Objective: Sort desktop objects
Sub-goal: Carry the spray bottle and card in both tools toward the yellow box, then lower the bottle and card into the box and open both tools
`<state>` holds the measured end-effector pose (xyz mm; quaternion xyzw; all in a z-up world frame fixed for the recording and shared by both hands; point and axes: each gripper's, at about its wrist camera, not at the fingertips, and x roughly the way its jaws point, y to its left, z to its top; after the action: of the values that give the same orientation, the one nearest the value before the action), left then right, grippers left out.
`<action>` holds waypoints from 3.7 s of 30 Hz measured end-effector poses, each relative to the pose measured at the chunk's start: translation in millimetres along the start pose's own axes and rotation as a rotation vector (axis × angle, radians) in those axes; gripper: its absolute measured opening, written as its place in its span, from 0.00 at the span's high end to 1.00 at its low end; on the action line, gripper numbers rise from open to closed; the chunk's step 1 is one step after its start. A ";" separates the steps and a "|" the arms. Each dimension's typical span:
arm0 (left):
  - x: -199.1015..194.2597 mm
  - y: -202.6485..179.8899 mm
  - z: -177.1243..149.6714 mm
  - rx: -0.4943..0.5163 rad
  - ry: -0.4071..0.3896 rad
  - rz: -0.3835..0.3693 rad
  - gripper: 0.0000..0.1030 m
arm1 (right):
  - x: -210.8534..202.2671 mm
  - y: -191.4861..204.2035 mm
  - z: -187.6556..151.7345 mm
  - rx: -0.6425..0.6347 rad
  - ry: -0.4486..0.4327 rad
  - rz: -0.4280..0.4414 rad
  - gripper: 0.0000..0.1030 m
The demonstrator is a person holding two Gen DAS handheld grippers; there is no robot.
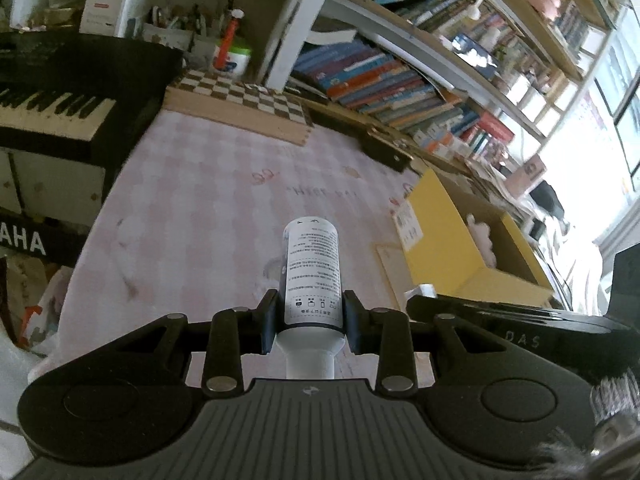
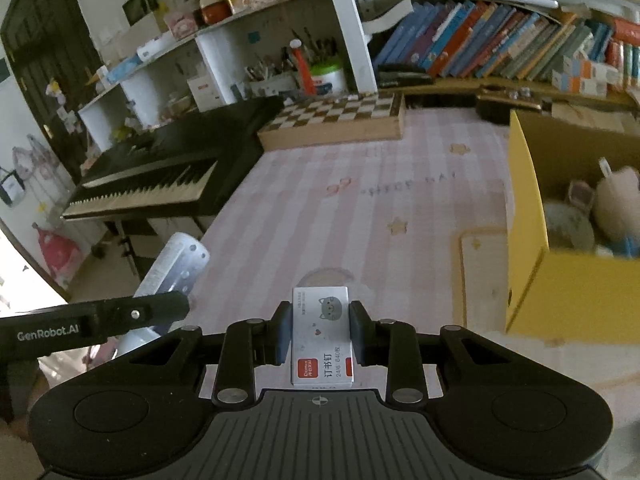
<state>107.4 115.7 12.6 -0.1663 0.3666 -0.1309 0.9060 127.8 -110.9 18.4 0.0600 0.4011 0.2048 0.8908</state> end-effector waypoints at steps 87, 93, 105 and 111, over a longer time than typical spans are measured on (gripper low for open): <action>220.7 -294.8 54.2 0.340 -0.015 0.003 0.70 | -65.9 -279.3 87.8 -0.012 -0.189 -0.090 0.71; 250.3 -287.4 40.6 0.382 0.038 0.102 0.70 | -26.5 -267.1 103.6 -0.096 -0.119 -0.046 0.71; 272.0 -298.7 23.6 0.462 0.140 0.128 0.70 | 60.4 -244.8 125.1 -0.218 0.115 0.024 0.71; 273.3 -299.2 23.2 0.449 0.155 0.137 0.70 | 82.9 -233.2 130.3 -0.307 0.178 0.029 0.70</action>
<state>279.8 -250.0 -22.5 0.0752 0.4071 -0.1596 0.8962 347.2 -281.2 -14.6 -0.0892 0.4415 0.2809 0.8475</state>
